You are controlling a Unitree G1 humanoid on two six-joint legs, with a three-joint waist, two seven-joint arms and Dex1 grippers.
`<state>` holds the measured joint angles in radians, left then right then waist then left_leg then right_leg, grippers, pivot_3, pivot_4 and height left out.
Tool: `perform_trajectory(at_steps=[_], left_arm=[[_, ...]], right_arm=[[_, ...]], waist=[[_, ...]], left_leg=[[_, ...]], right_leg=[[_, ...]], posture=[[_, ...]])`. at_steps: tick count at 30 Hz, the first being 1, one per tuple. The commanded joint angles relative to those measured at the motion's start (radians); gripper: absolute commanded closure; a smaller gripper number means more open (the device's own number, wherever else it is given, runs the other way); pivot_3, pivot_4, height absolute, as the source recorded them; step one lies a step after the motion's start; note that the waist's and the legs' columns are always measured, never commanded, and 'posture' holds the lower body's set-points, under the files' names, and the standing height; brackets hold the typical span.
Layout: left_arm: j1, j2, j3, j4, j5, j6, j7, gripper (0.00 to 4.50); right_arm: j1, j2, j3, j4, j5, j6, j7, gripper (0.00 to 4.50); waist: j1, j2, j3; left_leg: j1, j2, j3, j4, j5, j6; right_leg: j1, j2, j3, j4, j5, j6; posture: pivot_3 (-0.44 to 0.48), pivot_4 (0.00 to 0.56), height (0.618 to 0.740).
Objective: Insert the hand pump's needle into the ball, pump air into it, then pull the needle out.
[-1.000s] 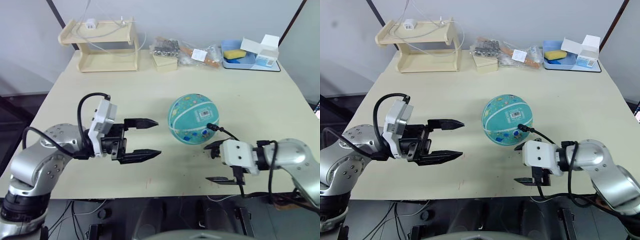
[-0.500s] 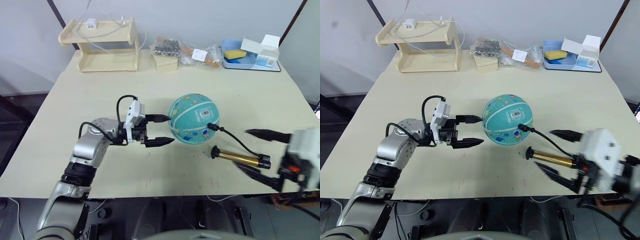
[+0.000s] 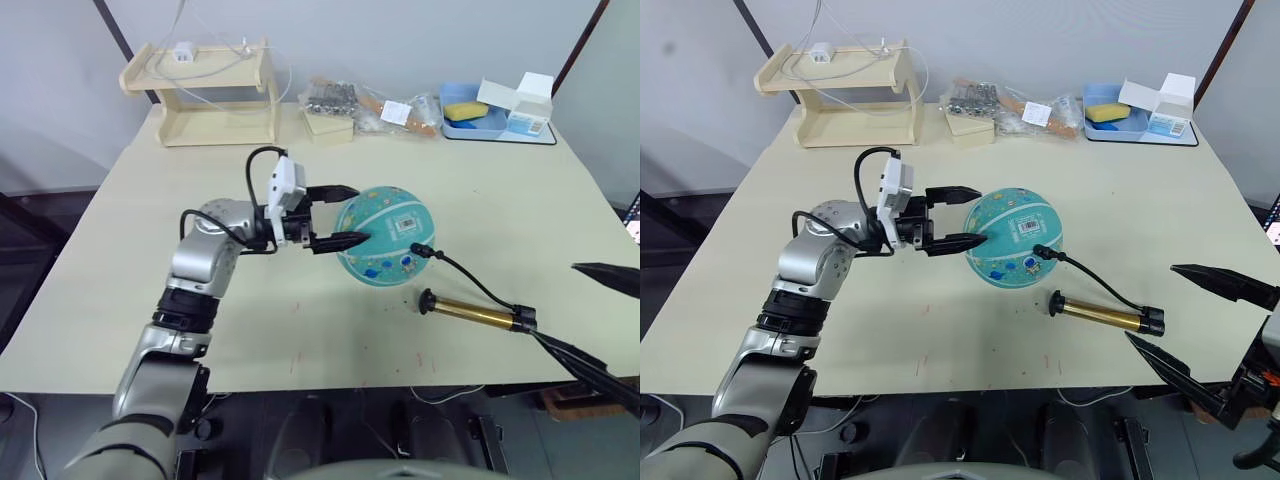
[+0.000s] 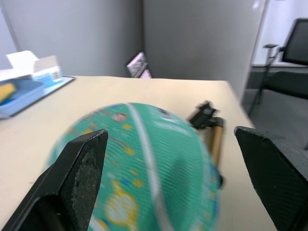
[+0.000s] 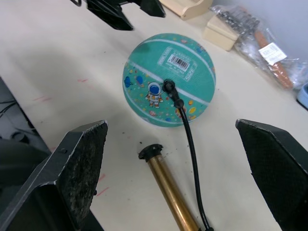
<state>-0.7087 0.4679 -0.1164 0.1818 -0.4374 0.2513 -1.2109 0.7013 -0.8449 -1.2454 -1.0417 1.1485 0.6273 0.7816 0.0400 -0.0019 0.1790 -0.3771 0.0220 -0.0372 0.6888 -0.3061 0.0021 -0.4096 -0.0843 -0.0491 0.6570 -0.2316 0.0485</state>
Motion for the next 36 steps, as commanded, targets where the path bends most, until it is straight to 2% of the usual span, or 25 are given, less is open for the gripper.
perform_trajectory(at_steps=[1, 7, 10, 12, 15, 17, 21, 27, 32, 36], left_arm=[[-0.042, -0.034, -0.017, 0.011, 0.052, -0.013, 0.051, 0.00], [-0.075, -0.092, -0.050, 0.053, 0.114, -0.029, 0.085, 0.00], [-0.086, -0.118, -0.081, 0.106, 0.166, -0.079, 0.091, 0.00], [-0.091, -0.128, -0.093, 0.142, 0.195, -0.118, 0.092, 0.00], [-0.089, -0.138, -0.098, 0.175, 0.218, -0.146, 0.091, 0.00], [-0.091, -0.141, -0.097, 0.191, 0.226, -0.162, 0.087, 0.00], [-0.090, -0.143, -0.095, 0.207, 0.238, -0.182, 0.078, 0.00], [-0.082, -0.143, -0.096, 0.202, 0.247, -0.188, 0.081, 0.00], [-0.070, -0.141, -0.097, 0.180, 0.250, -0.177, 0.089, 0.00], [-0.066, -0.142, -0.098, 0.165, 0.252, -0.167, 0.097, 0.00]], right_arm=[[0.011, -0.017, -0.021, -0.005, 0.038, -0.050, -0.049, 0.03], [0.007, -0.055, 0.020, -0.005, 0.036, -0.067, -0.085, 0.03], [-0.061, -0.127, 0.126, 0.003, -0.001, -0.052, -0.131, 0.03], [-0.120, -0.176, 0.220, 0.018, -0.044, -0.042, -0.160, 0.03], [-0.264, -0.272, 0.439, 0.067, -0.133, -0.034, -0.219, 0.03], [-0.400, -0.328, 0.611, 0.114, -0.180, -0.034, -0.260, 0.03], [-0.674, -0.370, 0.901, 0.210, -0.250, 0.019, -0.299, 0.03], [-1.034, -0.327, 1.276, 0.335, -0.457, 0.117, -0.253, 0.03], [-1.197, -0.257, 1.435, 0.398, -0.576, 0.170, -0.197, 0.03], [-1.275, -0.200, 1.512, 0.427, -0.659, 0.202, -0.183, 1.20]], waist=[[0.000, 0.000, 0.000], [-0.001, 0.000, 0.000], [-0.004, -0.001, 0.000], [-0.006, -0.001, 0.000], [-0.005, -0.001, 0.000], [-0.006, -0.001, 0.000], [-0.002, -0.001, 0.000], [-0.006, -0.001, 0.000], [-0.005, -0.001, 0.000], [-0.008, -0.001, 0.000]], left_leg=[[0.000, 0.000, 0.000, 0.000, 0.000, 0.000], [0.000, 0.000, 0.000, 0.000, 0.000, 0.000], [0.000, 0.000, 0.001, 0.000, 0.000, 0.000], [0.001, 0.000, 0.001, 0.000, 0.000, 0.000], [0.001, 0.000, 0.000, 0.000, 0.001, 0.001], [0.001, 0.000, 0.000, 0.001, 0.001, 0.001], [-0.001, -0.001, -0.001, 0.002, 0.002, 0.001], [-0.003, -0.002, -0.003, 0.003, 0.002, 0.001], [-0.004, -0.003, -0.002, 0.004, 0.002, 0.001], [-0.005, -0.003, -0.002, 0.006, 0.002, 0.001]], right_leg=[[0.000, 0.000, 0.000, 0.000, 0.000, 0.000], [0.000, 0.000, 0.000, 0.000, 0.000, 0.000], [0.000, 0.000, 0.001, 0.000, 0.000, 0.000], [0.000, 0.000, 0.001, 0.000, 0.000, 0.000], [0.000, 0.003, 0.004, 0.000, 0.000, 0.000], [0.000, 0.004, 0.006, 0.001, 0.000, 0.000], [0.000, 0.005, 0.009, 0.000, 0.000, 0.000], [-0.001, 0.005, 0.010, 0.000, 0.000, 0.000], [-0.001, 0.005, 0.012, -0.001, 0.000, 0.000], [-0.002, 0.005, 0.012, -0.001, 0.000, 0.000]], posture=[[0.000, 0.150, 0.740], [0.000, 0.150, 0.740], [0.000, 0.150, 0.740], [0.000, 0.150, 0.740], [0.000, 0.150, 0.740], [0.000, 0.150, 0.740], [0.000, 0.150, 0.740], [0.000, 0.150, 0.740], [0.000, 0.150, 0.740], [0.000, 0.150, 0.740]])
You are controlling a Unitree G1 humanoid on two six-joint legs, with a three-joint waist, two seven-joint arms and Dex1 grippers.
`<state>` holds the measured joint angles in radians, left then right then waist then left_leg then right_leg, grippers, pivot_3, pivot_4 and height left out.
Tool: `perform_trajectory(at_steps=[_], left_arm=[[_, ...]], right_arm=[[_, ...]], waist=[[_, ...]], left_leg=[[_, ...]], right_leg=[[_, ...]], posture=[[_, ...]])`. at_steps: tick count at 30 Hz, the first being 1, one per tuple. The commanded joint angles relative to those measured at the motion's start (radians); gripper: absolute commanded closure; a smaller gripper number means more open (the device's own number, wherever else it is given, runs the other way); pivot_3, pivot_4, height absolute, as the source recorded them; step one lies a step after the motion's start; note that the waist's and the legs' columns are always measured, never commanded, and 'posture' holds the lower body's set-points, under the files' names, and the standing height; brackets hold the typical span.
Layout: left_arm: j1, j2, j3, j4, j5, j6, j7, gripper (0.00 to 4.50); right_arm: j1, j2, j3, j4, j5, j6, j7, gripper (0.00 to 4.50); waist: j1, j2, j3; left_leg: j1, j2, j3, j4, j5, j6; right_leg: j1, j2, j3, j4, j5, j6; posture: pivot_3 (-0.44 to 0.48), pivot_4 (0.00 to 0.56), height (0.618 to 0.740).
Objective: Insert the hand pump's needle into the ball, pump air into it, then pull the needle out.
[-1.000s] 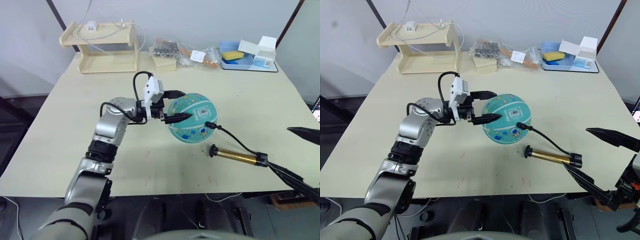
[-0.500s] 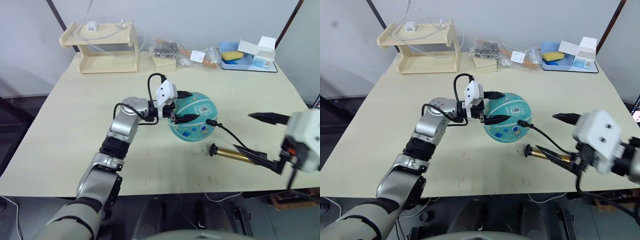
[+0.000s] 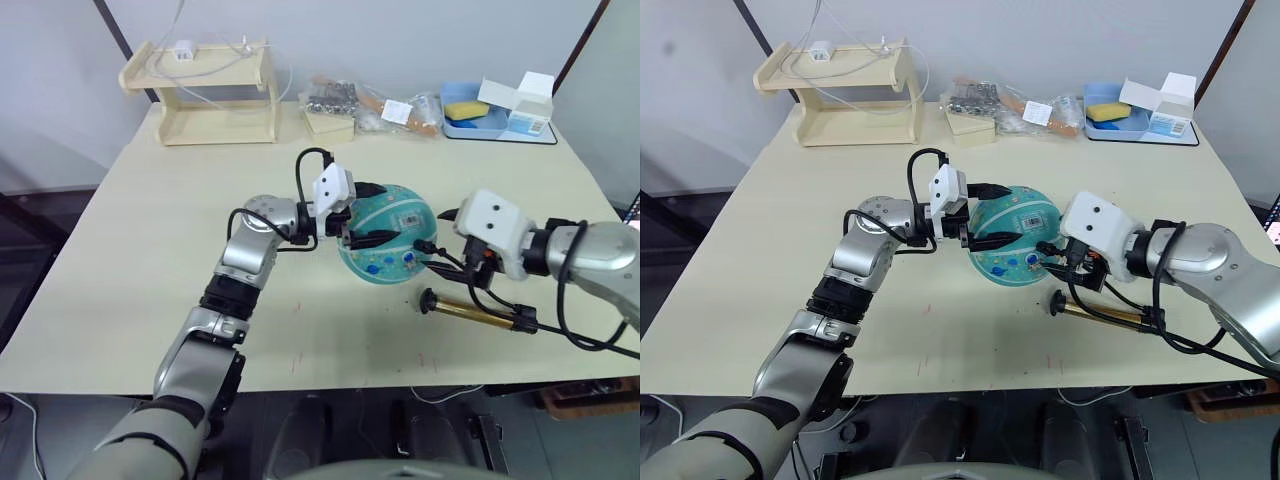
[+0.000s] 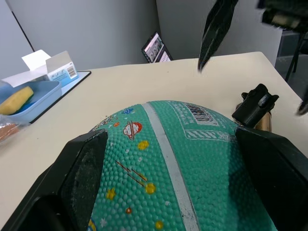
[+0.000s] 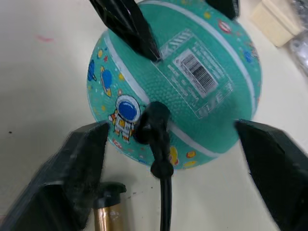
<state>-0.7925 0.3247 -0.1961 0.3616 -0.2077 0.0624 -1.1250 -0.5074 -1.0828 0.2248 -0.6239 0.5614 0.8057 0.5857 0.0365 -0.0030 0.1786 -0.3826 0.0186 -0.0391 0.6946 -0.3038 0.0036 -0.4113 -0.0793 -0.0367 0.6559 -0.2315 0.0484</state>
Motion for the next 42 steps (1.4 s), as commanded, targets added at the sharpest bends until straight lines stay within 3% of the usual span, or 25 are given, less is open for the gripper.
perform_trajectory(at_steps=[1, 9, 10, 11, 12, 24, 28, 30, 42], left_arm=[[0.019, 0.000, -0.018, -0.020, 0.023, 0.025, 0.015, 0.00], [0.020, -0.003, -0.017, -0.041, 0.023, 0.046, 0.024, 0.00], [0.020, -0.004, -0.017, -0.042, 0.022, 0.047, 0.024, 0.00], [0.019, -0.004, -0.016, -0.042, 0.022, 0.048, 0.024, 0.00], [0.019, -0.004, -0.016, -0.043, 0.023, 0.048, 0.024, 0.00], [0.020, -0.002, -0.014, -0.050, 0.024, 0.056, 0.024, 0.00], [0.021, -0.001, -0.014, -0.050, 0.027, 0.059, 0.026, 0.00], [0.024, 0.000, -0.017, -0.046, 0.033, 0.059, 0.030, 0.00], [0.069, 0.017, -0.107, 0.078, 0.172, -0.035, 0.071, 0.00]], right_arm=[[-0.077, 0.048, 0.055, 0.014, -0.096, 0.029, 0.017, 1.20], [-0.089, 0.111, 0.073, 0.010, -0.164, 0.063, 0.061, 1.20], [-0.087, 0.117, 0.074, 0.010, -0.173, 0.066, 0.064, 1.71], [-0.086, 0.121, 0.075, 0.010, -0.181, 0.068, 0.067, 1.74], [-0.085, 0.124, 0.076, 0.011, -0.190, 0.069, 0.071, 2.09], [-0.068, 0.159, 0.060, -0.004, -0.244, 0.092, 0.101, 2.09], [-0.061, 0.161, 0.063, -0.011, -0.260, 0.093, 0.110, 3.78], [-0.062, 0.159, 0.066, -0.019, -0.270, 0.093, 0.114, 4.17], [-0.159, 0.160, 0.063, -0.144, -0.287, 0.169, 0.140, 4.17]], waist=[[-0.005, 0.000, 0.000], [-0.005, 0.000, 0.000], [-0.005, 0.000, 0.000], [-0.005, 0.000, 0.000], [-0.006, 0.000, 0.000], [-0.017, 0.000, 0.000], [-0.018, 0.000, 0.000], [-0.018, 0.000, 0.000], [-0.016, 0.000, 0.000]], left_leg=[[0.000, 0.000, 0.001, 0.001, 0.000, 0.000], [-0.001, 0.000, 0.000, 0.003, 0.000, 0.000], [-0.001, 0.000, 0.000, 0.003, 0.000, 0.000], [-0.001, 0.000, 0.000, 0.003, 0.000, 0.000], [-0.001, 0.000, 0.000, 0.003, 0.000, 0.000], [-0.001, -0.001, 0.000, 0.004, 0.000, 0.000], [-0.001, -0.001, 0.000, 0.004, 0.000, 0.000], [-0.001, -0.001, 0.000, 0.004, 0.000, 0.000], [-0.001, -0.002, 0.000, 0.004, 0.000, 0.000]], right_leg=[[0.000, 0.000, 0.001, 0.001, 0.000, 0.000], [0.000, 0.000, 0.000, 0.001, 0.000, 0.000], [0.000, 0.000, 0.000, 0.001, 0.000, 0.000], [0.000, 0.000, 0.000, 0.001, 0.000, 0.000], [0.000, 0.000, 0.000, 0.001, 0.000, 0.000], [0.000, 0.000, 0.001, 0.002, 0.000, 0.000], [0.000, 0.000, 0.001, 0.002, 0.000, 0.000], [0.000, 0.000, 0.001, 0.002, 0.000, 0.000], [0.000, -0.001, 0.001, 0.001, 0.000, 0.000]], posture=[[0.000, 0.150, 0.740], [0.000, 0.150, 0.740], [0.000, 0.150, 0.740], [0.000, 0.150, 0.740], [0.000, 0.150, 0.740], [0.000, 0.150, 0.740], [0.000, 0.150, 0.740], [0.000, 0.150, 0.740], [0.000, 0.150, 0.740]])
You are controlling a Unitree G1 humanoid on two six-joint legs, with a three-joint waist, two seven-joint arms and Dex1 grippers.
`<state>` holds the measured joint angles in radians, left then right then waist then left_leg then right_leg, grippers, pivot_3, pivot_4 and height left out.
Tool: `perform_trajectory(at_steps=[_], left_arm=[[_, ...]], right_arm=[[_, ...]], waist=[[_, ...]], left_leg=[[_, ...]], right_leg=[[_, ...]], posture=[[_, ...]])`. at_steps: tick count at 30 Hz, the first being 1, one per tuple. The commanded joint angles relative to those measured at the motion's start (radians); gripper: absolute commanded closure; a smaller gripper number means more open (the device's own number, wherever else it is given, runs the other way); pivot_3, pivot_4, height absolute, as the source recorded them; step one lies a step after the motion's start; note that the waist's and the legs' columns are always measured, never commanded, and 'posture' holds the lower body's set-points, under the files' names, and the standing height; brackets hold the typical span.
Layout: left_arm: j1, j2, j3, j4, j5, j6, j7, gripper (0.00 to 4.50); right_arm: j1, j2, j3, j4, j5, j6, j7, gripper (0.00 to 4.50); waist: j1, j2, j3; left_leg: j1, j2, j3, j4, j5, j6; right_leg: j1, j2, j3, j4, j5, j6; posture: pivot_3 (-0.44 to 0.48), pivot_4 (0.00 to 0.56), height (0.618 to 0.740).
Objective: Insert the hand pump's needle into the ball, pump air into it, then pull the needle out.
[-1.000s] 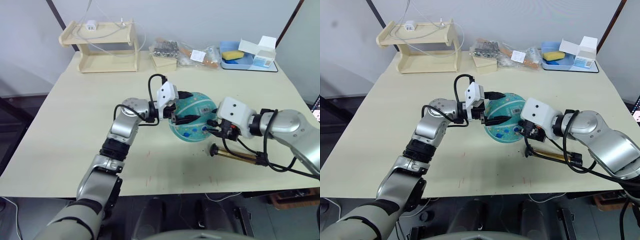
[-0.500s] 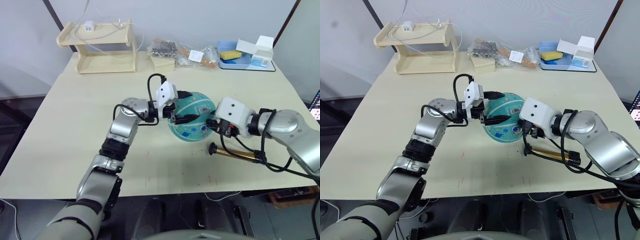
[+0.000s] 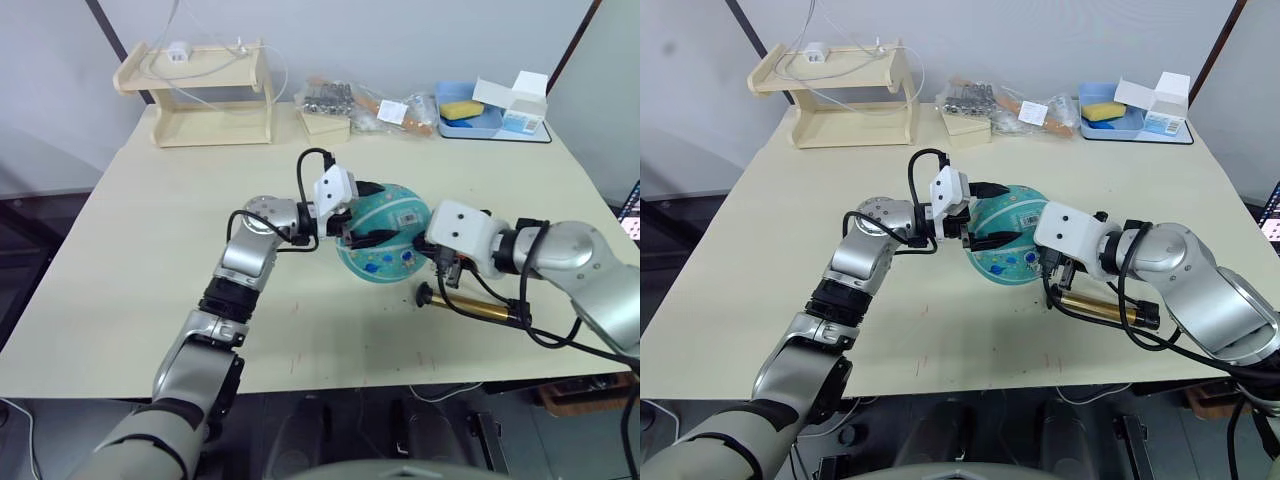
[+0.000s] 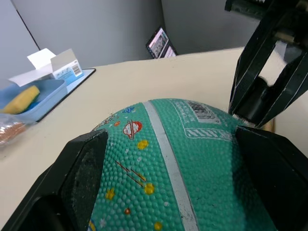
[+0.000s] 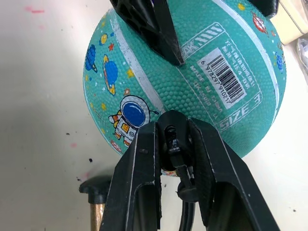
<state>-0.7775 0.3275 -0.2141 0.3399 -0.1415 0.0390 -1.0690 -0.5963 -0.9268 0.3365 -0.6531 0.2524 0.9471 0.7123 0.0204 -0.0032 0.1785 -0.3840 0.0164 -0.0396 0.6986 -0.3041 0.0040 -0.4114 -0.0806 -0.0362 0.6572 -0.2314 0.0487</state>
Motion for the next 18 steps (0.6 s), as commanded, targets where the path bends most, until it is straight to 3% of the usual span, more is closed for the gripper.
perform_trajectory(at_steps=[1, 18], left_arm=[[0.059, 0.015, -0.093, 0.111, 0.114, -0.022, 0.016, 0.00], [0.052, 0.036, -0.157, 0.283, 0.192, -0.076, 0.096, 0.00]], right_arm=[[-0.079, 0.005, -0.052, -0.125, 0.026, 0.043, 0.016, 4.17], [-0.153, -0.038, -0.095, -0.261, 0.092, 0.227, 0.040, 4.17]], waist=[[0.000, 0.000, 0.000], [0.022, 0.000, 0.000]], left_leg=[[0.000, -0.001, 0.000, 0.000, 0.000, 0.000], [-0.012, -0.012, -0.019, 0.005, 0.000, 0.000]], right_leg=[[0.000, -0.001, 0.000, 0.000, 0.000, 0.000], [0.000, -0.002, 0.002, -0.001, -0.003, 0.005]], posture=[[0.000, 0.150, 0.740], [0.000, 0.150, 0.740]])
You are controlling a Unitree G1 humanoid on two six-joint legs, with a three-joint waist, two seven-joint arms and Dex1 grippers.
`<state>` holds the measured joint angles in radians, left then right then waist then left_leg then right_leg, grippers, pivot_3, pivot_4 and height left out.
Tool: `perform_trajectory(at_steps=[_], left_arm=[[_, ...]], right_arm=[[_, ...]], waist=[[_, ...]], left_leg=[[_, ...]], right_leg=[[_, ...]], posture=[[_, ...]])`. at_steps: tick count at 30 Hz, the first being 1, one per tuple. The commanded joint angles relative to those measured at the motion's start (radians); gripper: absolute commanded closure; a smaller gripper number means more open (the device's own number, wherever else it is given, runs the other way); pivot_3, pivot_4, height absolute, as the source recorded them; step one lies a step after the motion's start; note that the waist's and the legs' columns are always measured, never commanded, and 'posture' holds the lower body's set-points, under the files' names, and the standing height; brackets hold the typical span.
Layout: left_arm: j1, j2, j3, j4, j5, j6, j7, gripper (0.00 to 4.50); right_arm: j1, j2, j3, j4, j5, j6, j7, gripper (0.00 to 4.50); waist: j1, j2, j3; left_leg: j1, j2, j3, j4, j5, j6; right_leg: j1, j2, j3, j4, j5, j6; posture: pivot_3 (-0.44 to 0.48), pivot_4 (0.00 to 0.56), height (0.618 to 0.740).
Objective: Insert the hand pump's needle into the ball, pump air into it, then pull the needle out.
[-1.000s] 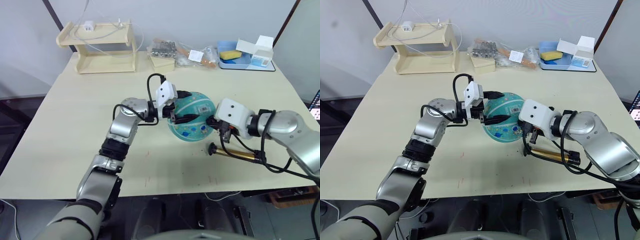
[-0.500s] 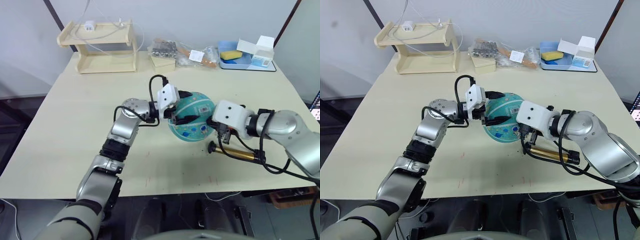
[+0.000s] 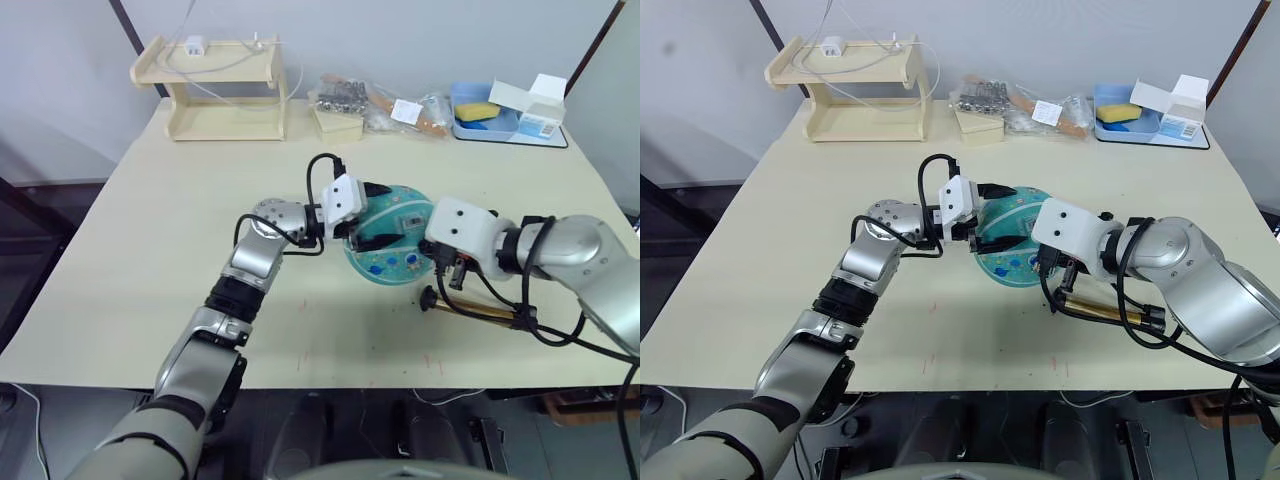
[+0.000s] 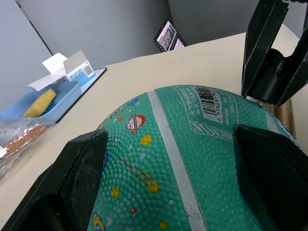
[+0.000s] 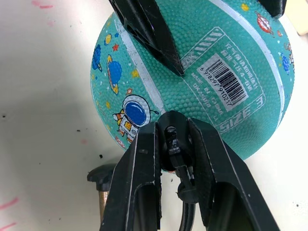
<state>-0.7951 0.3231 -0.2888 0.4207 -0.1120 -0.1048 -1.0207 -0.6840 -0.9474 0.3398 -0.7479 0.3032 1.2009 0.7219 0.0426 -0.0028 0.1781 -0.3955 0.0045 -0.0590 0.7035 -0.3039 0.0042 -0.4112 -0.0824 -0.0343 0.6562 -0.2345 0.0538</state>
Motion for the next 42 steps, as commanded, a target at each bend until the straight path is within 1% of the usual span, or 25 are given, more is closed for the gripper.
perform_trajectory(at_steps=[1, 22, 31, 33, 34, 36, 37, 38, 42], left_arm=[[0.068, 0.041, -0.085, 0.207, 0.162, 0.066, 0.049, 0.00], [0.034, 0.061, -0.144, 0.311, 0.195, 0.061, 0.095, 0.00], [0.022, 0.060, -0.158, 0.343, 0.195, 0.057, 0.102, 0.00], [0.019, 0.061, -0.161, 0.353, 0.195, 0.052, 0.104, 0.00], [0.017, 0.060, -0.162, 0.358, 0.196, 0.049, 0.105, 0.00], [0.015, 0.060, -0.162, 0.367, 0.199, 0.043, 0.106, 0.00], [0.014, 0.059, -0.161, 0.370, 0.200, 0.041, 0.106, 0.00], [0.014, 0.058, -0.161, 0.371, 0.200, 0.038, 0.106, 0.00], [0.022, 0.044, -0.138, 0.354, 0.169, 0.021, 0.098, 0.00]], right_arm=[[-0.065, -0.021, -0.101, -0.171, 0.043, -0.023, 0.031, 4.17], [-0.081, -0.049, -0.120, -0.207, 0.068, 0.034, 0.028, 4.17], [-0.074, -0.065, -0.126, -0.217, 0.068, 0.040, 0.025, 4.17], [-0.072, -0.068, -0.132, -0.221, 0.073, 0.044, 0.023, 4.17], [-0.072, -0.070, -0.136, -0.224, 0.079, 0.047, 0.021, 4.17], [-0.071, -0.072, -0.141, -0.227, 0.087, 0.051, 0.019, 4.17], [-0.070, -0.073, -0.142, -0.228, 0.090, 0.052, 0.017, 4.17], [-0.068, -0.074, -0.143, -0.229, 0.093, 0.052, 0.015, 4.17], [-0.034, -0.087, -0.157, -0.229, 0.096, 0.048, 0.005, 4.17]], waist=[[0.000, 0.000, 0.000], [0.003, 0.000, -0.001], [-0.001, 0.000, -0.006], [-0.006, -0.002, -0.016], [-0.007, -0.005, -0.021], [-0.010, -0.007, -0.023], [-0.013, -0.008, -0.025], [-0.017, -0.008, -0.026], [-0.024, -0.010, -0.032]], left_leg=[[0.000, 0.000, 0.000, 0.000, 0.000, 0.000], [-0.001, -0.003, -0.004, 0.000, 0.001, 0.001], [0.001, -0.003, -0.006, 0.000, 0.002, 0.002], [0.006, -0.003, -0.006, 0.000, 0.002, 0.002], [0.015, -0.003, -0.006, -0.002, 0.001, 0.002], [0.026, -0.002, -0.008, -0.004, 0.001, 0.003], [0.031, -0.001, -0.008, -0.005, 0.001, 0.003], [0.034, -0.001, -0.008, -0.005, 0.001, 0.002], [0.034, -0.002, -0.009, -0.005, 0.001, 0.002]], right_leg=[[0.000, 0.000, 0.000, 0.000, 0.000, 0.000], [0.002, -0.002, 0.000, -0.001, -0.001, 0.001], [0.005, -0.001, 0.000, 0.000, -0.001, 0.001], [0.009, 0.000, 0.001, 0.000, -0.001, 0.002], [0.017, 0.000, 0.001, -0.002, -0.003, 0.004], [0.030, 0.001, 0.000, -0.005, -0.008, 0.011], [0.035, 0.001, 0.000, -0.008, -0.010, 0.009], [0.037, 0.001, 0.002, -0.009, -0.010, 0.008], [0.037, 0.002, 0.005, -0.009, -0.008, 0.011]], posture=[[0.000, 0.150, 0.740], [0.000, 0.150, 0.740], [0.000, 0.150, 0.740], [0.000, 0.150, 0.740], [0.000, 0.150, 0.740], [0.000, 0.150, 0.740], [0.000, 0.150, 0.740], [0.000, 0.150, 0.740], [0.000, 0.150, 0.740]])
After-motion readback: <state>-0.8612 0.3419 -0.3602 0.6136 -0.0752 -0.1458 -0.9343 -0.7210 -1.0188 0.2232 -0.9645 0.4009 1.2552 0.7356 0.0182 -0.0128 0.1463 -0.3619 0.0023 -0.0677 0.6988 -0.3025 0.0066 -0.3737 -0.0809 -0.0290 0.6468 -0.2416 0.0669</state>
